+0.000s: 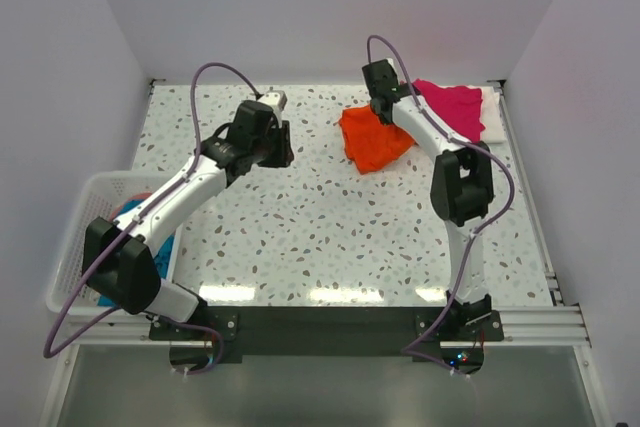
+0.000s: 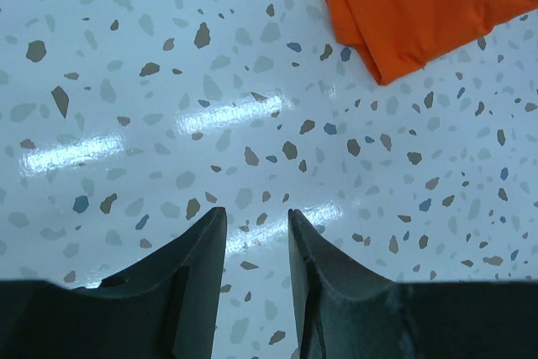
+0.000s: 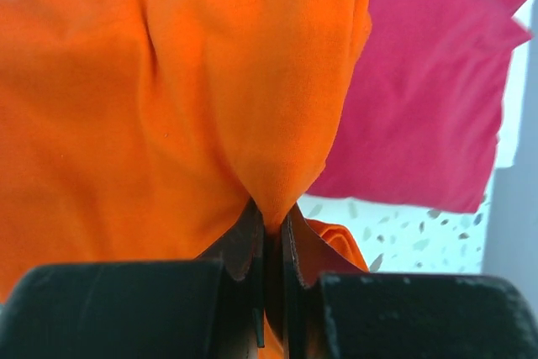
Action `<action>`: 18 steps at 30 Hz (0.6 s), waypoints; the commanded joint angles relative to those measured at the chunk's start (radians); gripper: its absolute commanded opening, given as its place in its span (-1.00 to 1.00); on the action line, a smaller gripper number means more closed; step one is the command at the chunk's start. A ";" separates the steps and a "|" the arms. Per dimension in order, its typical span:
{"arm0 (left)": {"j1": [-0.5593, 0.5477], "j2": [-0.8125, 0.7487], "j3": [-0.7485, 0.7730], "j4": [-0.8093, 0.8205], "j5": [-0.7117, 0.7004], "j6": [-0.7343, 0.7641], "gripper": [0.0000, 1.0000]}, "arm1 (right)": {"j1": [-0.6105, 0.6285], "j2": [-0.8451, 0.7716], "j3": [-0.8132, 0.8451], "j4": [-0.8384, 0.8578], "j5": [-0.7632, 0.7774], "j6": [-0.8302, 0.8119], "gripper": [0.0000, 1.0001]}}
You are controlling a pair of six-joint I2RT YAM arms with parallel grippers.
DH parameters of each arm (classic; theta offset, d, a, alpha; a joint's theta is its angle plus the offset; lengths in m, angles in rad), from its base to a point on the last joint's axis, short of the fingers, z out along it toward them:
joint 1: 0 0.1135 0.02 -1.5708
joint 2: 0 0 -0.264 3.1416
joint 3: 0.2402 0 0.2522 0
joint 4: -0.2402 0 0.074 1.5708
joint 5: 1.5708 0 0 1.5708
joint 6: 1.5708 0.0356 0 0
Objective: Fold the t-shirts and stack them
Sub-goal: Neatly place the folded tshirt to the corner
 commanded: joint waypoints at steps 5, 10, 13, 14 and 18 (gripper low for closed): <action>0.013 -0.058 -0.014 0.045 0.048 0.036 -0.19 | -0.045 0.042 0.199 0.051 0.110 -0.239 -1.00; 0.030 -0.041 -0.023 0.065 0.078 0.038 -0.19 | -0.057 0.064 0.270 0.066 0.116 -0.334 -1.00; 0.040 -0.040 -0.037 0.076 0.100 0.036 -0.19 | -0.068 0.083 0.316 0.068 0.134 -0.371 -1.00; 0.042 -0.038 -0.040 0.079 0.103 0.036 -0.19 | -0.074 0.087 0.331 0.065 0.134 -0.374 -1.00; 0.051 -0.026 -0.047 0.084 0.121 0.036 -0.20 | -0.089 0.085 0.348 0.065 0.136 -0.390 -1.00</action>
